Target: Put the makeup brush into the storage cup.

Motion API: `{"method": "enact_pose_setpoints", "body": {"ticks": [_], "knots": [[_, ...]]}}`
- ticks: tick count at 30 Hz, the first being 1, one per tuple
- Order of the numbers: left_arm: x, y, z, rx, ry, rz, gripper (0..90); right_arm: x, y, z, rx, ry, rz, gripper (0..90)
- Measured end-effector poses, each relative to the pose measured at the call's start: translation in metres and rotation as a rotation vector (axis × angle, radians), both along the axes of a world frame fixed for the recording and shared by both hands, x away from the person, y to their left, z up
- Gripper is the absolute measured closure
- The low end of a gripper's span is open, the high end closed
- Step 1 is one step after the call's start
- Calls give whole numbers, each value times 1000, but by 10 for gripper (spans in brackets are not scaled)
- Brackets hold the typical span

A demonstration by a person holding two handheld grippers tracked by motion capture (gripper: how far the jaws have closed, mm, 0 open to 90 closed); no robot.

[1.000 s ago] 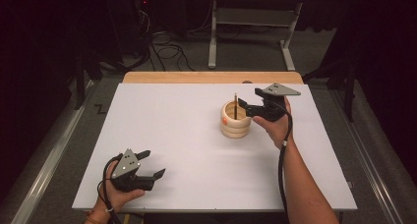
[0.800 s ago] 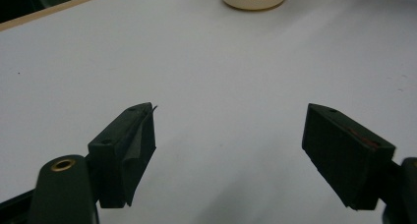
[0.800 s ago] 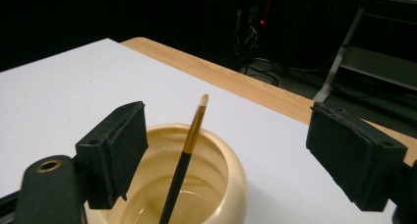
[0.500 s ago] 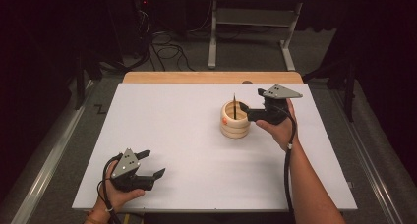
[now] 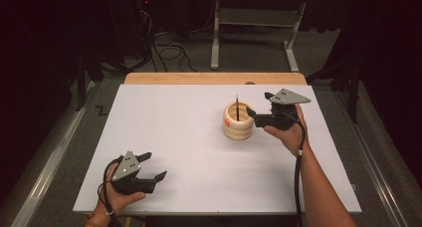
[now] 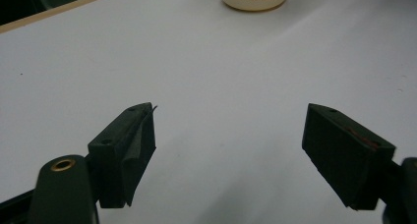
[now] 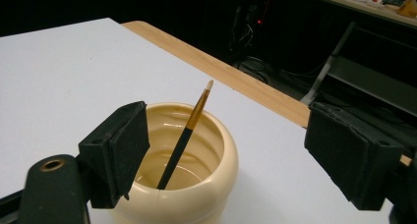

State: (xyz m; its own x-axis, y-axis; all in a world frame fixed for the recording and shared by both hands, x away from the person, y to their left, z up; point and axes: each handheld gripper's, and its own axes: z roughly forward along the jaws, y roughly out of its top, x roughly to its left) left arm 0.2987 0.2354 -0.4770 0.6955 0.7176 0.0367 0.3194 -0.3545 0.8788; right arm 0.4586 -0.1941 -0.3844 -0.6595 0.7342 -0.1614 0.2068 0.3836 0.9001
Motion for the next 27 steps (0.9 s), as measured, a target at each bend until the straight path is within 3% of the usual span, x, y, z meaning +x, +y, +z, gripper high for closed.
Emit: {"method": "enact_pose_setpoints", "body": {"ticks": [27], "knots": [[0,-1,0,10,6,-12,207,-26,-31,11,-22,-42,-17,204]]}}
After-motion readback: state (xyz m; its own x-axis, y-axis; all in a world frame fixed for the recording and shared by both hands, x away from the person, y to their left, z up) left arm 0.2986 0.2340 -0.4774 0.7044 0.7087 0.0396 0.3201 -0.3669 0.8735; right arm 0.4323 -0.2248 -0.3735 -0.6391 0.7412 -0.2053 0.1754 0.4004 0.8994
